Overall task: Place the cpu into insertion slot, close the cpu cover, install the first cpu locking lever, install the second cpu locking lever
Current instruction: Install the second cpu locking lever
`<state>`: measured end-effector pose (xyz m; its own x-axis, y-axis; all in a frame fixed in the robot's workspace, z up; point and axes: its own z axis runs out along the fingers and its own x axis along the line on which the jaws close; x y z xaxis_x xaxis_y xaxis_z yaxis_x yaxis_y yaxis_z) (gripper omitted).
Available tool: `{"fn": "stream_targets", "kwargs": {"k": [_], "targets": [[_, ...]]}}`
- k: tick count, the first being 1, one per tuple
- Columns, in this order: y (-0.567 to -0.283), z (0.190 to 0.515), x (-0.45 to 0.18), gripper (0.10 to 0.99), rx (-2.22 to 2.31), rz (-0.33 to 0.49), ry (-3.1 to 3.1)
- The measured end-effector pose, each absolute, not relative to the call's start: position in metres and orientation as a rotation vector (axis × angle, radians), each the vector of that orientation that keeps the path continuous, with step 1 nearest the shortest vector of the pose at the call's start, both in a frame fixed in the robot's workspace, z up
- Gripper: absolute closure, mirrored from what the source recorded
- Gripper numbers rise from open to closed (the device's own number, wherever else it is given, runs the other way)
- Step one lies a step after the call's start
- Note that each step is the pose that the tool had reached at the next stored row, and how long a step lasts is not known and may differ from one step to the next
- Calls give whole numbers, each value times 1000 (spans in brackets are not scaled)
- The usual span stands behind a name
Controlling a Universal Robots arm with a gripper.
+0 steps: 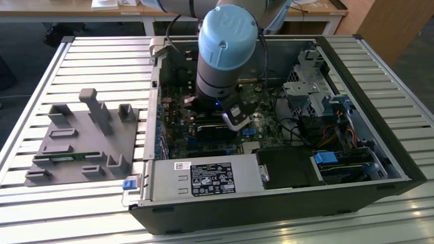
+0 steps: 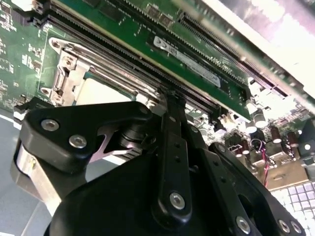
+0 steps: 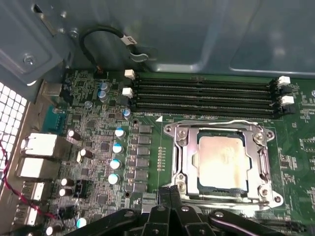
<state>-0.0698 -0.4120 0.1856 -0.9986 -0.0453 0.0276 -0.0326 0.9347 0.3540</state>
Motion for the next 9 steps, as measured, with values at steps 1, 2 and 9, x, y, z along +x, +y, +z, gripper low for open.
{"fn": "stream_targets", "kwargs": {"k": [1, 2, 9], "targets": [[-411, 185, -70, 980, 62, -559, -3055], [-410, 185, -71, 980, 62, -559, -3055], [-408, 184, -73, 980, 62, -561, -3054]]}}
